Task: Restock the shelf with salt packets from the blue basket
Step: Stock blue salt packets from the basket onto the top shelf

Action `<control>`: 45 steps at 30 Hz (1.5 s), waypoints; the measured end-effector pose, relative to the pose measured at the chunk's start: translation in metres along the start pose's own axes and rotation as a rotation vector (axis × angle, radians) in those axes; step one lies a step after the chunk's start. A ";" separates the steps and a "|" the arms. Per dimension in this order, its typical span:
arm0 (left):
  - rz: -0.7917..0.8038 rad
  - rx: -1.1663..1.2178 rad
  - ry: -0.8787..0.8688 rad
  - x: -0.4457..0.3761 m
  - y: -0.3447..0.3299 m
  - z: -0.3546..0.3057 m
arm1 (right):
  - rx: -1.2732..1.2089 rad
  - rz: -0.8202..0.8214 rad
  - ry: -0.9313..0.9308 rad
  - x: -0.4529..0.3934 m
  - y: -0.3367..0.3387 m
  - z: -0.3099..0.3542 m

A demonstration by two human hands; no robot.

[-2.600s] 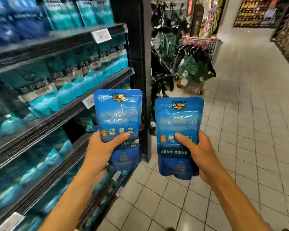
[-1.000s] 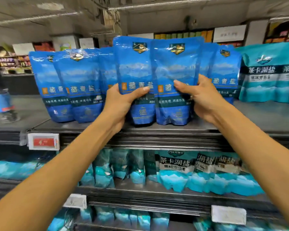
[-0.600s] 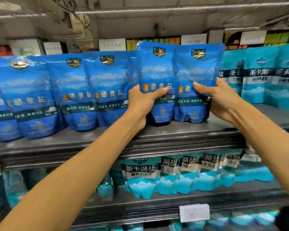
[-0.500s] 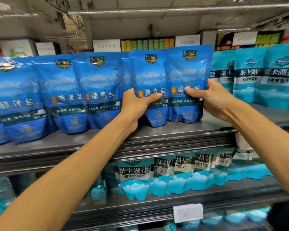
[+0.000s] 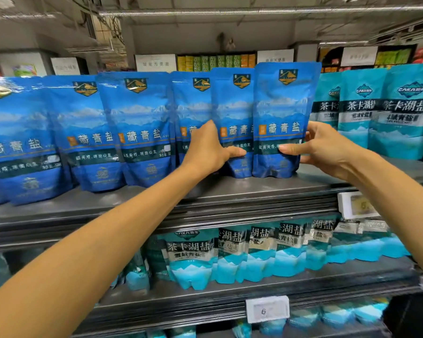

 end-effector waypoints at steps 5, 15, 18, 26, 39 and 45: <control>-0.003 -0.269 -0.091 -0.002 -0.006 -0.017 | -0.016 -0.034 -0.010 -0.002 0.003 -0.002; 0.191 -0.039 0.099 -0.004 -0.016 -0.003 | 0.031 -0.054 -0.033 0.000 0.013 -0.001; 0.192 -0.028 0.120 -0.003 -0.011 0.007 | 0.053 -0.095 -0.050 -0.002 0.024 -0.002; 0.098 -0.027 0.101 0.000 -0.002 0.005 | 0.085 -0.059 -0.075 -0.018 0.014 -0.008; -0.224 -0.288 -0.066 0.022 0.024 -0.002 | 0.509 -0.078 -0.117 0.009 0.014 -0.003; -0.306 0.013 -0.107 0.062 0.058 0.013 | 0.775 -0.397 0.112 0.069 -0.007 0.035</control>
Point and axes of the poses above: each hand's wrist, its own x-axis away from the middle knuckle, its own y-axis out of the back of the hand, z = x × y, the point moved 7 cm from there along -x, towards the middle knuckle, and after that the axes turned 8 degrees about y, right-handed, at the moved point
